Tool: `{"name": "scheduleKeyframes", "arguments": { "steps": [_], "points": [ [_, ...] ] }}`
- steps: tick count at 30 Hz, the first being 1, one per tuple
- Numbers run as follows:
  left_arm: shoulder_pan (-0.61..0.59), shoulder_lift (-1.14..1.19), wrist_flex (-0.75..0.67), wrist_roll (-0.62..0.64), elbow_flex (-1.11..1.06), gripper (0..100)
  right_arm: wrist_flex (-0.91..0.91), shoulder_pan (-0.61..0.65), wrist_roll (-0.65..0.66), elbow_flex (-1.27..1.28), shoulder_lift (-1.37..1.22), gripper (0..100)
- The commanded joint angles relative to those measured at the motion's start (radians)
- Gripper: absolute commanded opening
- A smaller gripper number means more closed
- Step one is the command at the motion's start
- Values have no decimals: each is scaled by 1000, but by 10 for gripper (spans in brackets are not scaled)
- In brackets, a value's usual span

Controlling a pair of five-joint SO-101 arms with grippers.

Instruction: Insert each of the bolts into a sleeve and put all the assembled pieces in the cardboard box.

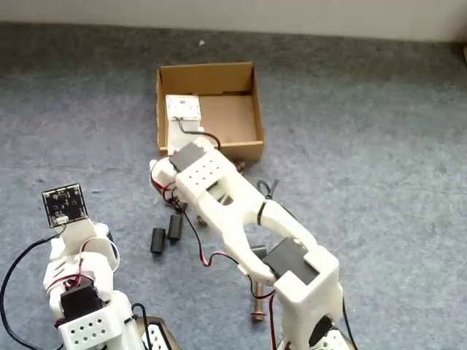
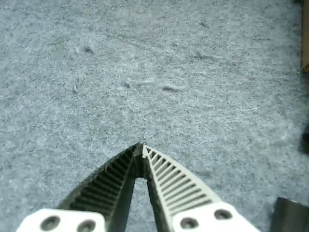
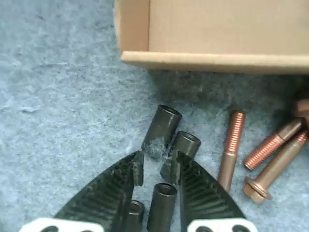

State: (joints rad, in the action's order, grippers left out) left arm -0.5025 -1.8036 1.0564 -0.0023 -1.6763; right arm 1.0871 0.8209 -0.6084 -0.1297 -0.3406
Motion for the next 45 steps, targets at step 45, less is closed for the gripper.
{"name": "scheduleKeyframes", "arguments": {
  "steps": [45],
  "points": [
    [-15,-10,-23,-5,-19,11,148,-31,-35,-105,-257,156]
  ]
}}
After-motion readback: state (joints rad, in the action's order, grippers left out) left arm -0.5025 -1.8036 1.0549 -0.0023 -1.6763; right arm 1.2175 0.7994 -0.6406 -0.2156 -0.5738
